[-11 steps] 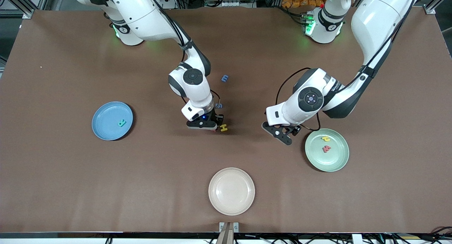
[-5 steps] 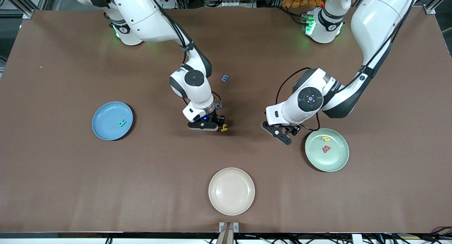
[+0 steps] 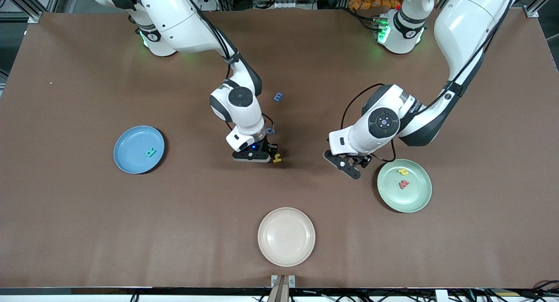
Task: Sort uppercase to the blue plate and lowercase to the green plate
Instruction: 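Grasp the pink O with the right gripper while the left gripper returns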
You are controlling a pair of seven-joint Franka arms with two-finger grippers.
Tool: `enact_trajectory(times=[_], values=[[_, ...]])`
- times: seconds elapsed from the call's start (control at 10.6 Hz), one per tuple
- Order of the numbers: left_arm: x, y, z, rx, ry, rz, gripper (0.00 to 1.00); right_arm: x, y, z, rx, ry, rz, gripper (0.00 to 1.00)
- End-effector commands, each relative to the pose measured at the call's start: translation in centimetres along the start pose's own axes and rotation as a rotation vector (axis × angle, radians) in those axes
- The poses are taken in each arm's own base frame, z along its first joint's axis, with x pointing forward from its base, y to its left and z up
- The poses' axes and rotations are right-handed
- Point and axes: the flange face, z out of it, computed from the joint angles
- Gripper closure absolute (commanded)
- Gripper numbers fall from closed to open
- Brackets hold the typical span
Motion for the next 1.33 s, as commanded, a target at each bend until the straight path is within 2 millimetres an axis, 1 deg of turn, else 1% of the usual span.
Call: enact_trajectory(times=[0.0, 0.09, 0.19, 0.28, 0.66, 0.95, 1.14, 1.23], values=[[-0.1, 0.0, -0.3, -0.003, -0.001, 0.017, 0.0, 0.0, -0.2, 0.8, -0.017, 0.01, -0.038, 0.58], [-0.1, 0.0, -0.3, -0.003, -0.001, 0.017, 0.0, -0.1, -0.2, 0.8, -0.017, 0.008, -0.055, 0.65], [-0.1, 0.0, -0.3, -0.003, -0.001, 0.017, 0.0, 0.0, -0.2, 0.8, -0.016, 0.009, -0.055, 0.65], [-0.1, 0.0, -0.3, -0.003, -0.001, 0.017, 0.0, 0.0, -0.2, 0.8, -0.016, 0.009, -0.055, 0.68], [0.0, 0.0, -0.3, -0.003, 0.001, 0.009, 0.0, 0.1, -0.2, 0.7, -0.016, 0.011, -0.058, 0.73], [0.0, 0.0, -0.3, -0.003, 0.001, 0.009, 0.0, 1.5, 1.0, 0.2, -0.049, 0.012, -0.078, 0.73], [0.0, 0.1, -0.4, -0.003, 0.002, 0.011, 0.0, 2.8, 1.8, -0.5, -0.061, 0.015, -0.108, 0.73], [0.0, 0.1, -0.3, -0.005, 0.001, 0.004, 0.0, 3.7, 2.6, -0.9, -0.071, 0.012, -0.122, 0.73]])
